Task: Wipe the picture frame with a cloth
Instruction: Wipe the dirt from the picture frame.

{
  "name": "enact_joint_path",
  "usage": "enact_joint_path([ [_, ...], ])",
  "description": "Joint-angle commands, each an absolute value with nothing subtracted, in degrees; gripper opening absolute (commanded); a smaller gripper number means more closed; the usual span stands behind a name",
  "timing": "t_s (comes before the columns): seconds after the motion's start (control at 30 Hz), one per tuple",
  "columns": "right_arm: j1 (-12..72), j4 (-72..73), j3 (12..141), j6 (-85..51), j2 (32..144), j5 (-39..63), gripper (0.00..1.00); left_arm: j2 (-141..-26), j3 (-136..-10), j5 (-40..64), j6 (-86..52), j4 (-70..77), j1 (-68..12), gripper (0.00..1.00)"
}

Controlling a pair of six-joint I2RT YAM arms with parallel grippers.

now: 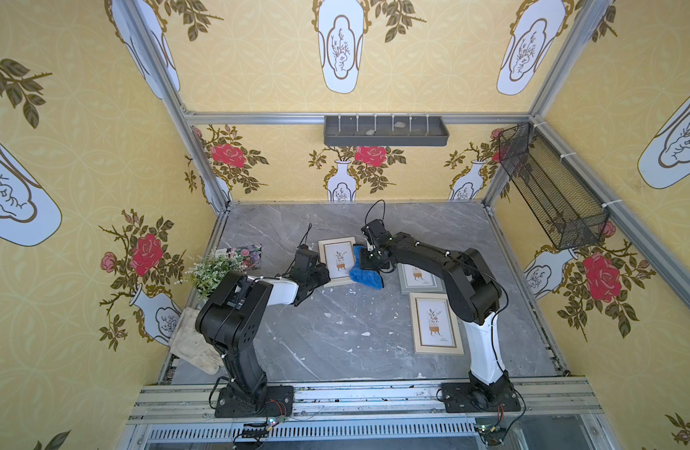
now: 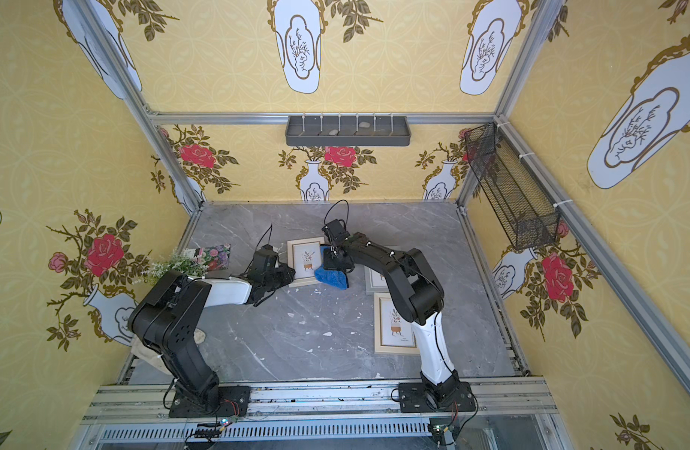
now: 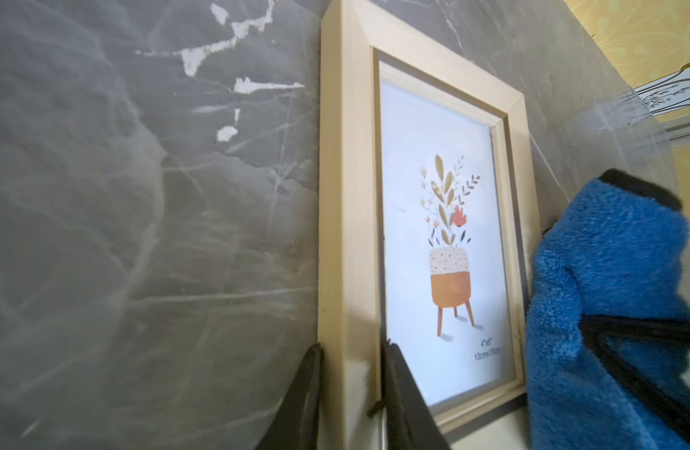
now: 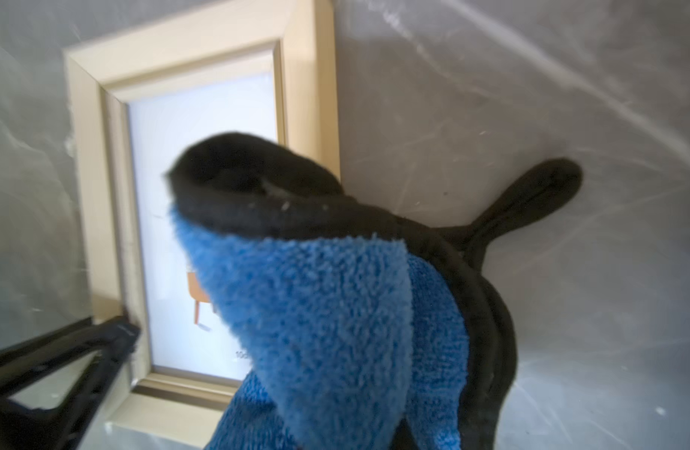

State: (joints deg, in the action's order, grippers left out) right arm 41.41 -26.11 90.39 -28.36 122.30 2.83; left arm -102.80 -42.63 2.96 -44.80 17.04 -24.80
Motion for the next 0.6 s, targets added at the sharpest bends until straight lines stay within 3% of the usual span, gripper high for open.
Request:
enact_joint_path([
  [0.0,43.5,-26.66,94.56,-26.35,124.83,2.89,0.12,-105.18,-42.13,3.38,-41.21,-3.21,-27.0,0.18],
  [0.23,42.65,-28.59,106.57,-27.72,133.58,3.59,0.12,-106.28,-41.46,7.65,-40.33,1.47,-28.02,0.18],
  [0.47,35.66,-26.33,99.74,-27.02,130.3,-0.24,0.12,-105.59,-40.67,6.46,-39.55,0.14,-27.95,0.18],
  [0.57,36.47,-26.62,103.31,-24.17,131.42,-1.08,0.13,-106.1,-40.6,6.35,-39.55,0.51,-27.95,0.18],
])
